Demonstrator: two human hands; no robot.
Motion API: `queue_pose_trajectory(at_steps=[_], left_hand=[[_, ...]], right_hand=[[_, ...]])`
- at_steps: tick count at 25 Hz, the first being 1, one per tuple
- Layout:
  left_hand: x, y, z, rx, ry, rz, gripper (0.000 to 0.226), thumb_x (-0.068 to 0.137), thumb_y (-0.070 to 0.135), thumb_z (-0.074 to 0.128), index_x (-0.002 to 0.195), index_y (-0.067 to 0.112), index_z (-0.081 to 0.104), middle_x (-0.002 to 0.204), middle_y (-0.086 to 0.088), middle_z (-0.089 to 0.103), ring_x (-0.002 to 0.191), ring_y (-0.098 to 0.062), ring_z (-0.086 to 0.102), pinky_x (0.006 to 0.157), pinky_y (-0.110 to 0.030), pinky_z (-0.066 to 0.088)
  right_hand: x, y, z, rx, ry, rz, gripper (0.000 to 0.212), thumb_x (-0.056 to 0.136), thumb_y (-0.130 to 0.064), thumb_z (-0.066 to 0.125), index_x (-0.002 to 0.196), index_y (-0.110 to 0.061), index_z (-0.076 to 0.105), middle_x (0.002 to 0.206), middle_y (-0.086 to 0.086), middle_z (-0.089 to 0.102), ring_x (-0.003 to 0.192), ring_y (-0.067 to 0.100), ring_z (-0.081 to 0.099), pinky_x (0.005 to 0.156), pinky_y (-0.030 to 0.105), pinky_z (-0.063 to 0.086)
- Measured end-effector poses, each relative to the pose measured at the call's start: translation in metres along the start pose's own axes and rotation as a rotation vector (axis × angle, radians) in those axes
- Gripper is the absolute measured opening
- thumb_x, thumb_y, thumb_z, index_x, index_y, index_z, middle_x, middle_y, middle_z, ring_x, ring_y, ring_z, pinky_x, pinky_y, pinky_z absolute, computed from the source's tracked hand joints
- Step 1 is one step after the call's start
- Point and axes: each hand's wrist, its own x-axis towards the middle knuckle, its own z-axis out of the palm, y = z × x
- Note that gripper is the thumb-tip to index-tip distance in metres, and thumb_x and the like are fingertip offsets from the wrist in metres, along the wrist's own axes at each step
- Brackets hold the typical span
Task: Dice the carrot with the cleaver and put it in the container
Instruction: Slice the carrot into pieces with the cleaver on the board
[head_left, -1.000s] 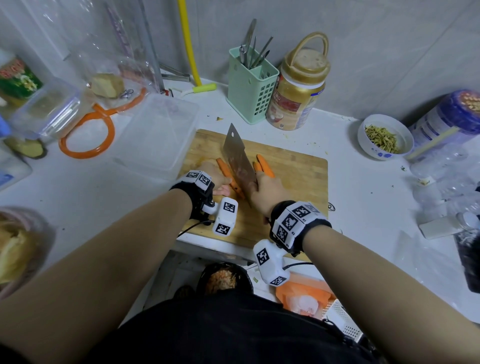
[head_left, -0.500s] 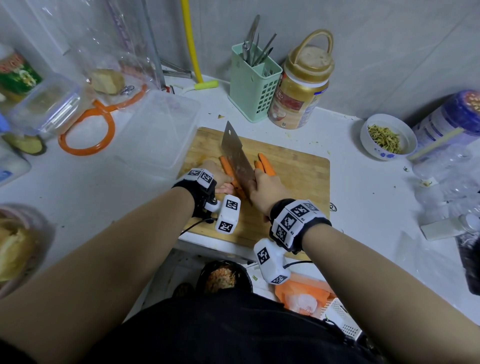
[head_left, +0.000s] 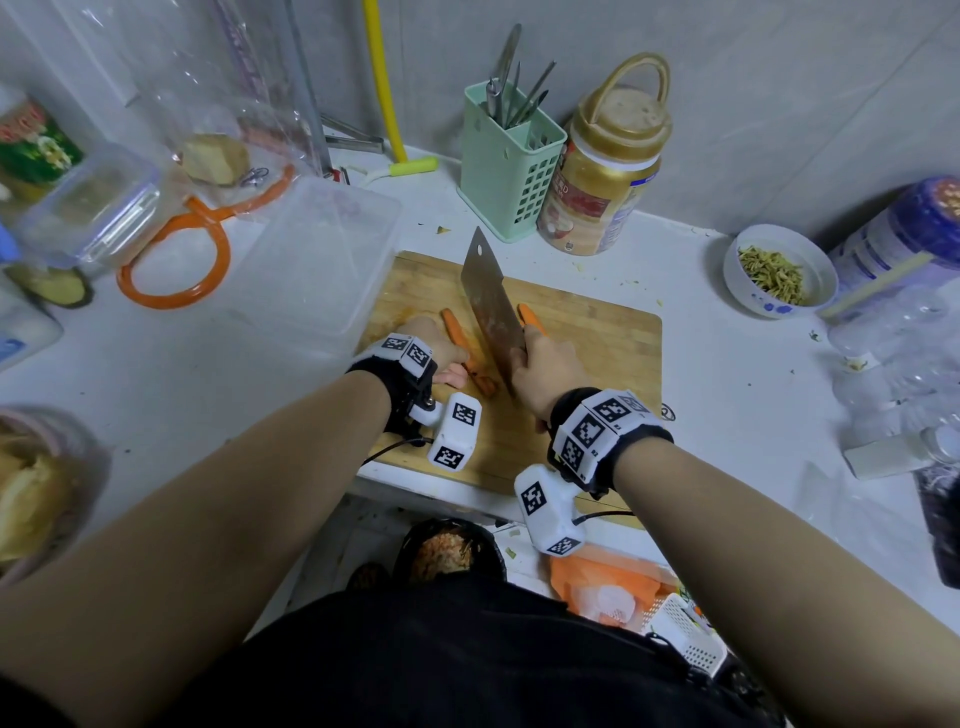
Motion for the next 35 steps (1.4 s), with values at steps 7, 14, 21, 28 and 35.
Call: queue_pose_trajectory(at_steps=[7, 14, 21, 28, 35], left_hand=[[-0.022, 0.018, 0.0, 0.392, -0.151, -0.006, 0.041, 0.077, 0.042, 0.079, 0.077, 0.003, 0.064, 0.065, -0.005, 0.071, 0.045, -0.018, 0.055, 0.047, -0.023, 0.044], [-0.02, 0.028, 0.012, 0.407, -0.12, 0.034, 0.024, 0.083, 0.026, 0.074, 0.083, 0.005, 0.064, 0.068, -0.005, 0.074, 0.04, -0.015, 0.049, 0.049, -0.025, 0.045], [-0.021, 0.038, 0.024, 0.152, -0.094, 0.062, 0.024, 0.095, 0.011, 0.059, 0.117, 0.005, 0.063, 0.077, -0.005, 0.069, 0.036, -0.008, 0.049, 0.031, -0.013, 0.029], [-0.016, 0.022, 0.004, 0.127, 0.017, 0.134, 0.054, 0.093, 0.006, 0.057, 0.144, 0.017, 0.043, 0.084, -0.002, 0.072, 0.049, -0.011, 0.049, 0.032, -0.014, 0.032], [-0.013, 0.01, -0.014, 0.219, 0.103, 0.206, 0.011, 0.091, 0.019, 0.064, 0.088, 0.013, 0.072, 0.087, -0.004, 0.075, 0.055, -0.012, 0.052, 0.058, -0.023, 0.047]], right_hand=[[-0.002, 0.01, 0.0, 0.005, 0.007, 0.04, 0.029, 0.101, -0.023, 0.036, 0.124, -0.009, 0.046, 0.102, 0.021, 0.058, 0.073, 0.039, 0.062, 0.067, 0.051, 0.056], [-0.004, 0.017, -0.004, 0.019, 0.033, 0.041, 0.036, 0.1, -0.025, 0.036, 0.133, -0.013, 0.041, 0.101, 0.022, 0.06, 0.072, 0.041, 0.064, 0.065, 0.049, 0.056], [-0.007, 0.026, -0.005, 0.025, 0.038, 0.062, 0.028, 0.1, -0.026, 0.036, 0.118, -0.009, 0.049, 0.101, 0.021, 0.06, 0.078, 0.042, 0.064, 0.07, 0.051, 0.056], [-0.005, 0.022, -0.002, 0.003, 0.045, 0.046, 0.029, 0.1, -0.027, 0.036, 0.119, -0.009, 0.048, 0.099, 0.02, 0.06, 0.075, 0.042, 0.065, 0.069, 0.051, 0.057], [-0.001, 0.011, -0.001, 0.006, 0.054, 0.014, 0.029, 0.1, -0.028, 0.034, 0.121, -0.01, 0.046, 0.098, 0.019, 0.061, 0.07, 0.038, 0.063, 0.066, 0.049, 0.057]])
